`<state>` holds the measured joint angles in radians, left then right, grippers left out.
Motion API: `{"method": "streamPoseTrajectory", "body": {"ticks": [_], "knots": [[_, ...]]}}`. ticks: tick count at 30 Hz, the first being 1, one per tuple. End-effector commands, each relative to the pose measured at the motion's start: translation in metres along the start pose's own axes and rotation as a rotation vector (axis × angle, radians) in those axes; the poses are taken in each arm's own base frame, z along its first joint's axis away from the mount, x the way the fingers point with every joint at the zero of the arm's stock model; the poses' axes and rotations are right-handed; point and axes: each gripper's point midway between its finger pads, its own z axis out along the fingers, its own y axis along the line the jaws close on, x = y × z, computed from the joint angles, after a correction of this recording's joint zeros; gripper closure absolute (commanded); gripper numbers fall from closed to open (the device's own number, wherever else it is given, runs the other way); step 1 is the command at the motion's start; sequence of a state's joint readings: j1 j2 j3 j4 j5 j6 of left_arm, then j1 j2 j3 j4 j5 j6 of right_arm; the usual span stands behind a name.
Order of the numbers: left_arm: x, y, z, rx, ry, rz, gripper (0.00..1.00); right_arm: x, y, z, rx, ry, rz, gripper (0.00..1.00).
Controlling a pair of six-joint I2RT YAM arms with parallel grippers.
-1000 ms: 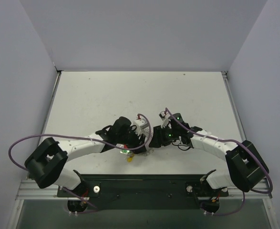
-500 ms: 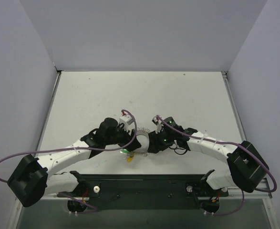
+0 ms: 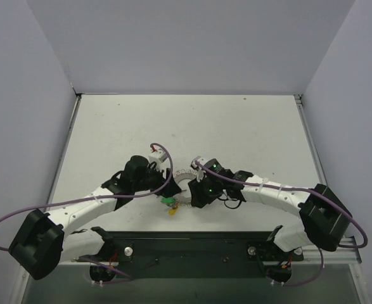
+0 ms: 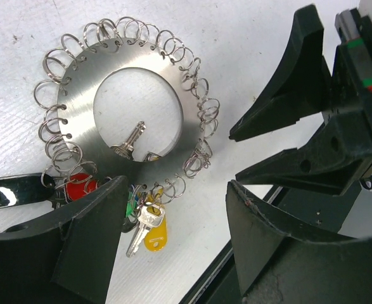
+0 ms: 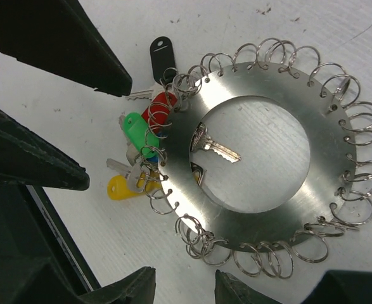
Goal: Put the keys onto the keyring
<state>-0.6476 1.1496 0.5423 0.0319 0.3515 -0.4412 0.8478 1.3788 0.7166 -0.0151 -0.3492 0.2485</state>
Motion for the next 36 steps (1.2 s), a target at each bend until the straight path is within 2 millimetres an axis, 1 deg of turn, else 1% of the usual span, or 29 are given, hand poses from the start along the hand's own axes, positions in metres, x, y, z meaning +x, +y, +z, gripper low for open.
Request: {"method": "streamPoseTrajectory", "body": {"ticks": [1,8,10,11,13,14,16,17,18,19,21,25,30,32,33,35,36], "knots": [[-0.004,0.006,0.001,-0.028,-0.018,-0.011,0.28,-0.001,0.003,0.005,0.038,0.034,-0.059,0.59],[-0.002,0.006,0.003,-0.024,-0.009,-0.012,0.28,0.013,-0.001,0.023,0.085,0.104,-0.095,0.61],[-0.003,0.005,0.002,-0.021,-0.016,-0.009,0.28,0.013,-0.003,0.027,0.101,0.112,-0.104,0.61],[-0.003,0.005,0.002,-0.021,-0.016,-0.009,0.28,0.016,-0.007,0.030,0.127,0.121,-0.109,0.62],[-0.003,0.004,0.001,-0.018,-0.021,-0.007,0.28,0.013,-0.011,0.032,0.157,0.119,-0.111,0.63],[-0.004,0.004,0.000,-0.016,-0.022,-0.007,0.28,0.013,-0.015,0.034,0.186,0.117,-0.111,0.63],[-0.002,0.004,0.000,-0.018,-0.021,-0.006,0.28,0.011,-0.018,0.035,0.209,0.109,-0.109,0.70],[-0.002,0.004,0.000,-0.018,-0.021,-0.006,0.28,0.010,-0.019,0.035,0.216,0.104,-0.110,0.77],[-0.001,0.005,-0.001,-0.020,-0.019,-0.005,0.28,0.009,-0.021,0.034,0.226,0.100,-0.111,0.89],[-0.001,0.005,-0.001,-0.018,-0.021,-0.006,0.28,0.007,-0.022,0.033,0.229,0.096,-0.110,0.94],[0.000,0.005,-0.001,-0.020,-0.019,-0.007,0.28,0.003,-0.019,0.029,0.224,0.077,-0.113,1.00],[0.004,0.006,0.001,-0.017,-0.012,0.006,0.28,-0.003,-0.012,0.020,0.193,0.036,-0.117,1.00],[0.004,0.005,0.003,-0.010,-0.011,0.005,0.28,-0.020,0.004,0.002,0.105,-0.039,-0.101,1.00],[0.003,-0.002,0.003,0.023,-0.012,-0.007,0.28,-0.029,0.007,-0.005,0.068,-0.071,-0.085,1.00],[-0.002,-0.006,0.003,0.043,-0.034,-0.007,0.28,-0.032,0.009,-0.008,0.058,-0.083,-0.078,1.00],[-0.006,-0.016,0.002,0.089,-0.048,-0.025,0.28,-0.037,0.012,-0.013,0.030,-0.103,-0.069,1.00],[-0.010,-0.021,0.002,0.115,-0.072,-0.022,0.28,-0.037,0.011,-0.014,0.025,-0.104,-0.063,1.00]]}}
